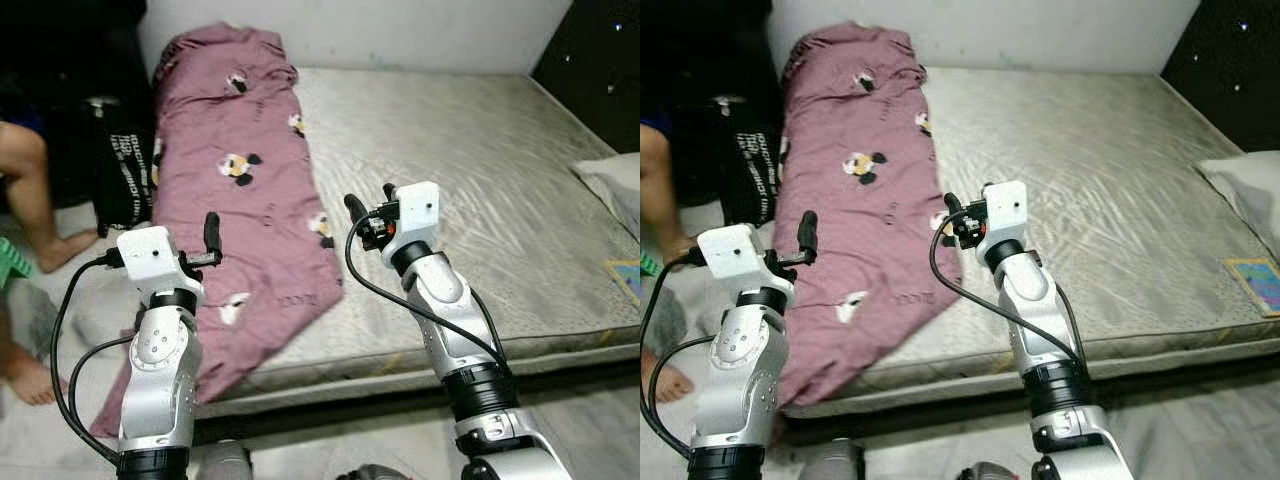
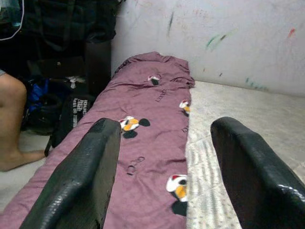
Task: Clean up the room
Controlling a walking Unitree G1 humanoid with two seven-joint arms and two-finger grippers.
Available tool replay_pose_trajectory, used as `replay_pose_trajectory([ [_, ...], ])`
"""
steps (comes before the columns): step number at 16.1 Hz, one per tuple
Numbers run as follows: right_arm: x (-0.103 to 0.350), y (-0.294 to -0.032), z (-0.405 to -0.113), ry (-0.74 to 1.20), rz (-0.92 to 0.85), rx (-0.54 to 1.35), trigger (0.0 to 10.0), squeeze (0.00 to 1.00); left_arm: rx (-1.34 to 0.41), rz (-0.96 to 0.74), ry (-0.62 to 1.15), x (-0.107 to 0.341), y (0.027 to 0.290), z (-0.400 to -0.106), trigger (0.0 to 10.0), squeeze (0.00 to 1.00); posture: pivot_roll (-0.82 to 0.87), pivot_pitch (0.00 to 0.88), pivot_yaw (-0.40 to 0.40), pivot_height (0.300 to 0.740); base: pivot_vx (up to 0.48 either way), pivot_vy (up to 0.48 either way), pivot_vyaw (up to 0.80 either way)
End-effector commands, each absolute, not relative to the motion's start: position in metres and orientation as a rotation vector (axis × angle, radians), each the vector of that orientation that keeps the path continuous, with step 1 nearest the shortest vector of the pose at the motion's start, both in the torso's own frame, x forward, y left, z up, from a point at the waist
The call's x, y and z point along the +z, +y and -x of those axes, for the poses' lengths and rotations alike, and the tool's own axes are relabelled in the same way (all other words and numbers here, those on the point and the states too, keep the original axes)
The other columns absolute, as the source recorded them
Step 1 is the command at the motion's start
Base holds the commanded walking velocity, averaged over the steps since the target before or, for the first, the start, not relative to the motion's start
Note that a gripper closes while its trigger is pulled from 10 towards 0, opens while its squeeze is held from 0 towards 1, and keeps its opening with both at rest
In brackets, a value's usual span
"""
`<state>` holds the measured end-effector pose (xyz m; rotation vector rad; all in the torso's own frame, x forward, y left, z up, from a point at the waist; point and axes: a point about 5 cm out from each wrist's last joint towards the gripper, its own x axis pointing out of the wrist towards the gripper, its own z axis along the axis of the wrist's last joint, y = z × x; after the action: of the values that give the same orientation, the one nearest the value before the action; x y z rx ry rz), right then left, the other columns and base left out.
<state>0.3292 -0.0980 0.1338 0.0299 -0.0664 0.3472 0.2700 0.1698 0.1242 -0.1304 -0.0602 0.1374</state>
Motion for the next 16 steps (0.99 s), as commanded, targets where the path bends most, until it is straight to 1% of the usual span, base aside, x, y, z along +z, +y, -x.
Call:
replay_pose_trajectory([
  [1, 0.133, -0.098, -0.328, -0.063, -0.03, 0.348, 10.0, 0.0, 0.129, 0.123, -0.06, 0.126, 0.17, -0.268, 10.0, 0.0, -0.02, 0.0, -0.098, 0.74, 0.0, 0.0, 0.0],
  [4, 0.13, -0.1, -0.323, -0.055, -0.033, 0.338, 10.0, 0.0, 0.134, 0.117, -0.065, 0.126, 0.169, -0.263, 10.0, 0.0, -0.02, 0.0, -0.1, 0.74, 0.0, 0.0, 0.0],
  [9, 0.123, -0.104, -0.313, -0.027, -0.058, 0.306, 10.0, 0.0, 0.167, 0.073, -0.068, 0.129, 0.181, -0.253, 10.0, 0.0, -0.01, 0.0, -0.092, 0.74, 0.0, 0.0, 0.0],
  [12, 0.12, -0.104, -0.309, -0.014, -0.064, 0.307, 10.0, 0.0, 0.167, 0.064, -0.065, 0.128, 0.181, -0.25, 10.0, 0.0, -0.01, 0.0, -0.087, 0.74, 0.0, 0.0, 0.0],
  [16, 0.119, -0.104, -0.302, 0.006, -0.08, 0.305, 10.0, 0.0, 0.154, 0.067, -0.048, 0.129, 0.178, -0.247, 10.0, 0.0, -0.02, 0.021, -0.081, 0.74, 0.0, 0.0, 0.0],
])
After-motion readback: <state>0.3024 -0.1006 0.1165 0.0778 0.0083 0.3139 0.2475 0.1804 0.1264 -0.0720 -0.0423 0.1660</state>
